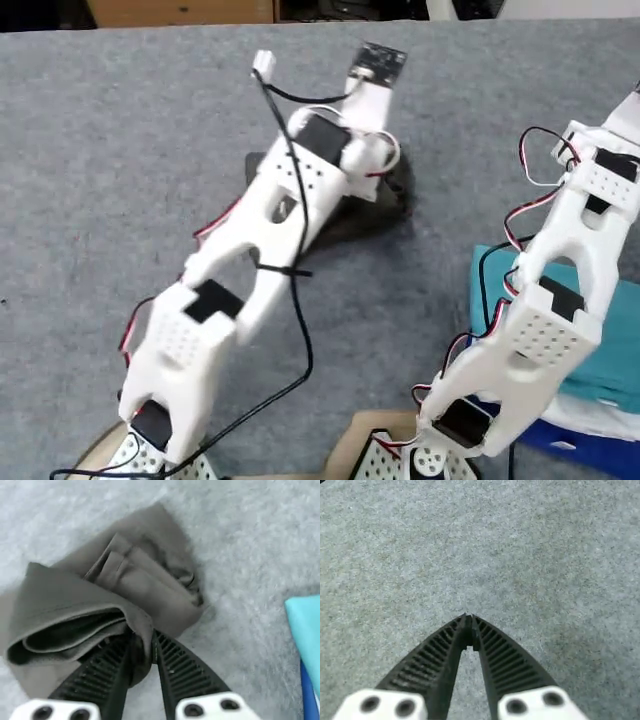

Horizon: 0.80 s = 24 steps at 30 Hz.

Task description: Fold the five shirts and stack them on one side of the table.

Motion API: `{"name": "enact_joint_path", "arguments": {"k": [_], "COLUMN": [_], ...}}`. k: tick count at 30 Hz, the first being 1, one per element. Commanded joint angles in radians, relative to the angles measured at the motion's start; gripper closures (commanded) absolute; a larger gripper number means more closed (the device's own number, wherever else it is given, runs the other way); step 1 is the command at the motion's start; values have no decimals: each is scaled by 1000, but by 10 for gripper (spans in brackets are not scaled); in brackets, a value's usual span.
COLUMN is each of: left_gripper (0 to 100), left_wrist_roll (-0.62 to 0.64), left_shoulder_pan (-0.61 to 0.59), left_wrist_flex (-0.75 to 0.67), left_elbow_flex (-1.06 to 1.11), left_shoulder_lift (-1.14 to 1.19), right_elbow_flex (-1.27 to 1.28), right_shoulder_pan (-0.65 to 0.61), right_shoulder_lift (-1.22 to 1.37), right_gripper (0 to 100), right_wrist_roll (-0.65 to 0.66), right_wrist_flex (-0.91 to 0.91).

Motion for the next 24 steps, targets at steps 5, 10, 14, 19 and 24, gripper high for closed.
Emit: {"name": "enact_joint_path", "arguments": {"k": [5,10,14,19,24], "left_gripper": [979,979,978,789,733], "left_wrist_roll": [48,138,137,163,249], "left_shoulder_pan": [43,57,64,40,-52], "left_wrist_flex": [-11,-26,-29,29,60], "left_elbow_flex": [-414,-555,-585,-592,-657], "left_shoulder_lift": [236,340,372,374,371], "right_elbow_flex": [-15,-15,-15,-13,-10], "right_shoulder_pan": [15,13,13,8,-18], "right_shoulder_lift": [-2,-2,-2,-2,-2], "right_gripper": [994,994,994,994,994], "right_wrist_roll": [-3,-3,-3,-2,49], "right_wrist_flex": [-23,-23,-23,-23,-17]}}
